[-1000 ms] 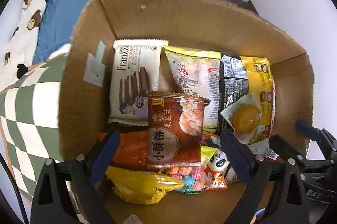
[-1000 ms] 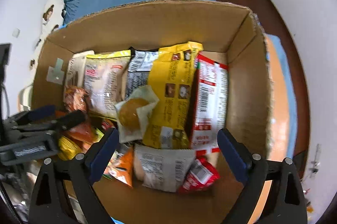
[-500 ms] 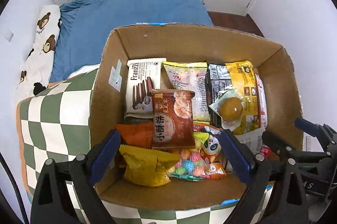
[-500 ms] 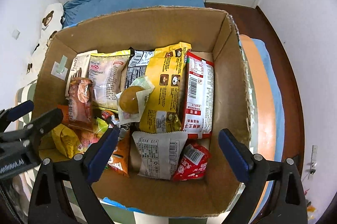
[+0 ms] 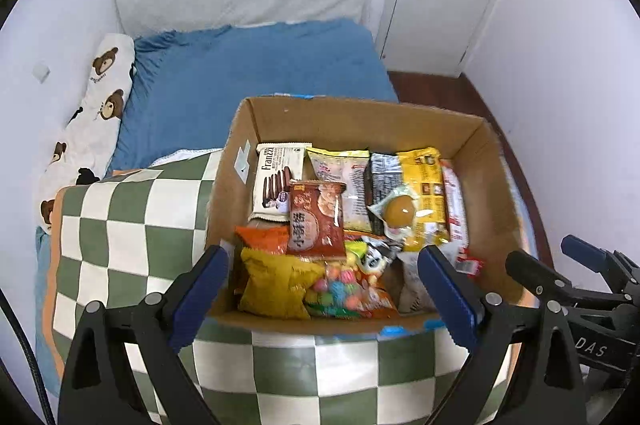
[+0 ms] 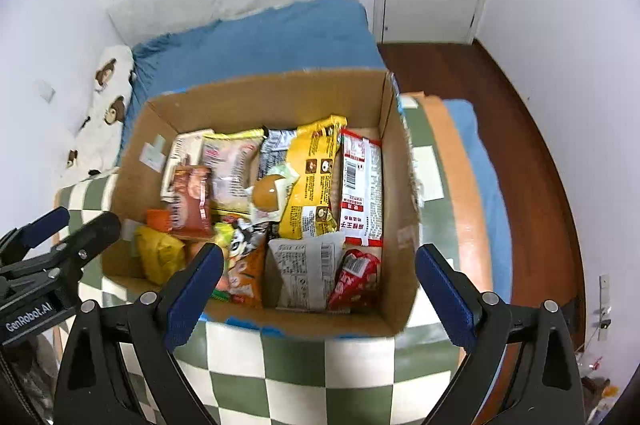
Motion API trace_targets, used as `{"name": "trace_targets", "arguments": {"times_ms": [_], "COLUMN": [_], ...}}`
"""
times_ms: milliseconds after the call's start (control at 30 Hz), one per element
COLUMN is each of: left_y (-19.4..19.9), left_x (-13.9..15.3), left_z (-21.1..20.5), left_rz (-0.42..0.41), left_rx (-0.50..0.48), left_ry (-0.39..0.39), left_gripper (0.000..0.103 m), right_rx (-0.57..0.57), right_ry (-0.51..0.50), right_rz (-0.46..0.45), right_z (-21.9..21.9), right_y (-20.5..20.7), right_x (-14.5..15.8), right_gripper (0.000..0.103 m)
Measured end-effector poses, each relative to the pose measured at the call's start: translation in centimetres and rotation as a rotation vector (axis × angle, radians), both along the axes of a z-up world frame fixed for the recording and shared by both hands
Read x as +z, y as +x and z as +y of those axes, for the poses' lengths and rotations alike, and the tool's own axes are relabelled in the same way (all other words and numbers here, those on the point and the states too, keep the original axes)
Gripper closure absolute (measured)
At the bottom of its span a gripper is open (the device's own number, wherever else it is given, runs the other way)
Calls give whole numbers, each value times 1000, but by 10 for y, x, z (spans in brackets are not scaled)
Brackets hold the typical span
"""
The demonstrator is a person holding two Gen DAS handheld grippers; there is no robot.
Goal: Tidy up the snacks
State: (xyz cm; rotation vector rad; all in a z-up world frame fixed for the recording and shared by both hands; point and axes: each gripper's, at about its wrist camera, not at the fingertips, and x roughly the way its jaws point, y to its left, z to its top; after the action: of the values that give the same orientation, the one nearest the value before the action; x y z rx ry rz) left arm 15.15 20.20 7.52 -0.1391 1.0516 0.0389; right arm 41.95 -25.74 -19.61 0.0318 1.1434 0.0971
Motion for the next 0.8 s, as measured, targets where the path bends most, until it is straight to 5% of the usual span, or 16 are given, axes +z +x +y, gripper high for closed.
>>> {"name": "trace_targets", "arguments": {"times_ms": [800], "left_y": [-174], "left_x": [97], "left_z": [-19], "left_rz": [-192], "left_rx": [17], "left_ry": [32], "left_gripper": [6], "right_rx": [28], "right_ry": [-32], "right_rz": [-302], "right_z": [-9], "right_y": [-201], "right_x": [140], "right_gripper": [4]}}
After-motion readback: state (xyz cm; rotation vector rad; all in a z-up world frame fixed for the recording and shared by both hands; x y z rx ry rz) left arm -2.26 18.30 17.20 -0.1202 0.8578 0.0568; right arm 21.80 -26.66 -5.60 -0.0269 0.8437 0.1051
